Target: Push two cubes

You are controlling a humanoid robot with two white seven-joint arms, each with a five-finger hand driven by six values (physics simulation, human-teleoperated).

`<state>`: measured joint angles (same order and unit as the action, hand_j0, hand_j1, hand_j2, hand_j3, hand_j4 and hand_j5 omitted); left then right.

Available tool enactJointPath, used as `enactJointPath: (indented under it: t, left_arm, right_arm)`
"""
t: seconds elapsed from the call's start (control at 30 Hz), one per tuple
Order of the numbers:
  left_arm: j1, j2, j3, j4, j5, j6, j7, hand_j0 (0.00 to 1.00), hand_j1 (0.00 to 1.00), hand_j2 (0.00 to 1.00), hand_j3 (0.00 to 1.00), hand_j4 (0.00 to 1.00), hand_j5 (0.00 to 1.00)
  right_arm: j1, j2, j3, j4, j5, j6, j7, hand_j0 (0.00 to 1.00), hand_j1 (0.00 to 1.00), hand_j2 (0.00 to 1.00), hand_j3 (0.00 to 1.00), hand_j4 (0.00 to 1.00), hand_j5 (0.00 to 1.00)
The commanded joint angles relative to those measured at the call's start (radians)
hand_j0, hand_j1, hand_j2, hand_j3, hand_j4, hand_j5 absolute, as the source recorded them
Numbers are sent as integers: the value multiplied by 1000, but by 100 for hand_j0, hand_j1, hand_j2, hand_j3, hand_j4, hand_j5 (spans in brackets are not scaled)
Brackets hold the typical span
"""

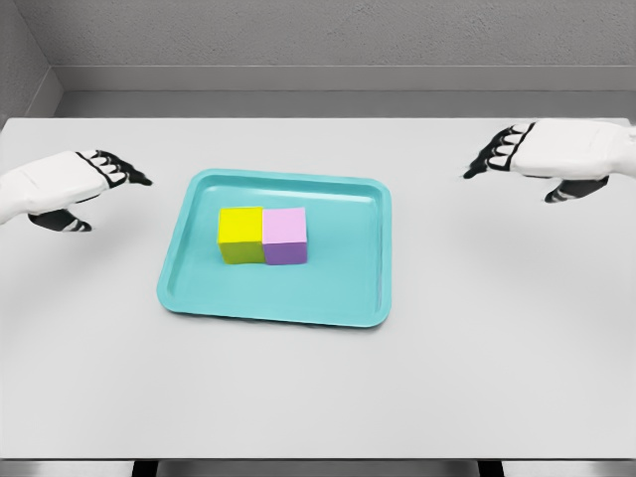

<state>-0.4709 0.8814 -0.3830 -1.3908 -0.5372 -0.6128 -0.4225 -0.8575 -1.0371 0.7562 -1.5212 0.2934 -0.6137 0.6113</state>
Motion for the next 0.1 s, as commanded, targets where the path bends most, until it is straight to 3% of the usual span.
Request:
enactJointPath:
  t: [0.0,0.07]
  left_arm:
    - [-2,10,-1,10,10,2,1,100,100,100,100,100,100]
    - [-2,11,1,10,11,2,1,100,100,100,100,100,100]
  right_arm:
    - [0,-31,-12,4,-25,3,0,100,100,100,100,100,100]
    - [2,-27,-12,4,-25,3,0,100,100,100,100,100,100]
